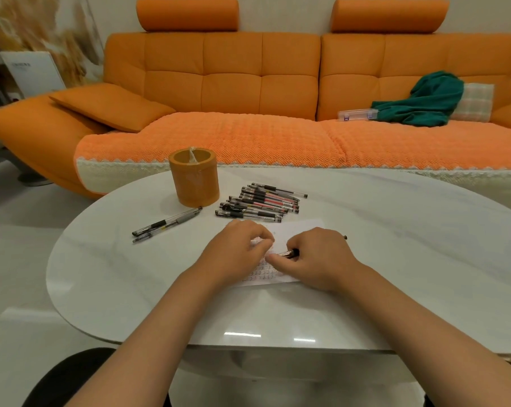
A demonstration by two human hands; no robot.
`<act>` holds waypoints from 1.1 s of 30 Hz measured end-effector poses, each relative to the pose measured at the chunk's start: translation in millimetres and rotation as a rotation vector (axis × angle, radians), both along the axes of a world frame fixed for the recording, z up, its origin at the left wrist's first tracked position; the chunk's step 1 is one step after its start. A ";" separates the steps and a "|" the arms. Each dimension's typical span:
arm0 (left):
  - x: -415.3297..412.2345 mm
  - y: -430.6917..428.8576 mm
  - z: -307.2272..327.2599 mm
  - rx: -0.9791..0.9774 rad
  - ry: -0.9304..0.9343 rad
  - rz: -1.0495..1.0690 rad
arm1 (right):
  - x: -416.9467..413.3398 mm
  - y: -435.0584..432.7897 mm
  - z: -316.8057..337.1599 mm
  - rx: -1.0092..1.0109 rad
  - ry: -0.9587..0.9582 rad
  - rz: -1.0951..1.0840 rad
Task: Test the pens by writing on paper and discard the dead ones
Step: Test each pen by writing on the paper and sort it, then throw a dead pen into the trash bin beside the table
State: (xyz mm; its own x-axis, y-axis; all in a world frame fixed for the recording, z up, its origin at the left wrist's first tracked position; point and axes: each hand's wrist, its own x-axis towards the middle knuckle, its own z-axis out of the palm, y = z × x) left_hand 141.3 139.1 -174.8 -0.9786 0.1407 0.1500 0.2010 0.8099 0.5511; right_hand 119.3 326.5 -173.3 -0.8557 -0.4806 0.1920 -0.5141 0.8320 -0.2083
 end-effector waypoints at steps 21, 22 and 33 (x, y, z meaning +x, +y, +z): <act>-2.7 79.2 12.2 -0.129 0.007 -0.149 | 6.6 113.2 18.1 -0.201 0.012 -0.164; -5.1 97.6 13.5 -0.109 0.012 -0.179 | 10.2 129.6 20.1 -0.181 0.049 -0.185; -19.8 299.1 0.6 -0.134 0.031 -0.454 | 66.6 312.5 33.5 -0.488 0.149 -0.635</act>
State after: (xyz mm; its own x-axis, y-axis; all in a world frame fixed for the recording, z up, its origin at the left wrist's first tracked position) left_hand 121.5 438.2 -174.2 -0.8089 0.5737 0.1290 0.5659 0.6998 0.4359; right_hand 185.9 639.0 -139.8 -0.8858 0.2552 0.3876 -0.0253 0.8074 -0.5895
